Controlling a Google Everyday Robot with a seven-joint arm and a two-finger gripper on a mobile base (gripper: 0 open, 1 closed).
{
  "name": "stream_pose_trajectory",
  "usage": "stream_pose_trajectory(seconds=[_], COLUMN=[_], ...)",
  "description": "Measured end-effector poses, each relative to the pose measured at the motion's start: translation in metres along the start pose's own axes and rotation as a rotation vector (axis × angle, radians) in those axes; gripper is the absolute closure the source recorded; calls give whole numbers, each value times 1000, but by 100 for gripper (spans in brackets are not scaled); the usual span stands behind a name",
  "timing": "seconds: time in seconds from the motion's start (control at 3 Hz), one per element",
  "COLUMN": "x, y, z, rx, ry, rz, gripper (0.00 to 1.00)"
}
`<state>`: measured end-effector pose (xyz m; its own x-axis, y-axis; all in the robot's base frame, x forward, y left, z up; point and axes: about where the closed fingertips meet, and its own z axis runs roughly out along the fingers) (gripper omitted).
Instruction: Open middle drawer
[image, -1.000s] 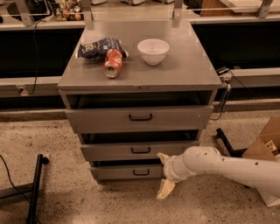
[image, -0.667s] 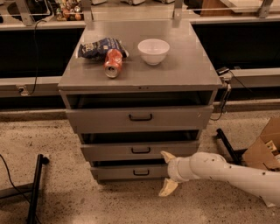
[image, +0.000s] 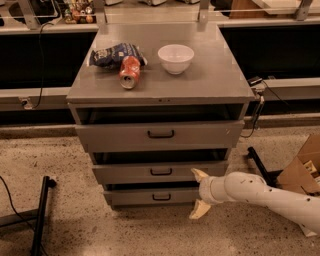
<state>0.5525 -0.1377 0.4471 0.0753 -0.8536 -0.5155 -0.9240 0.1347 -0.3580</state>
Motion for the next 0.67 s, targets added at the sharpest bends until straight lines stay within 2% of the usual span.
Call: stream_pose_trajectory(seconds=[0.33,0.67], x=[-14,-32], y=[-12,-31], z=[7,18], rx=[-12,-57], ry=[-2,-5], rz=[-109,-244], gripper=[0,0])
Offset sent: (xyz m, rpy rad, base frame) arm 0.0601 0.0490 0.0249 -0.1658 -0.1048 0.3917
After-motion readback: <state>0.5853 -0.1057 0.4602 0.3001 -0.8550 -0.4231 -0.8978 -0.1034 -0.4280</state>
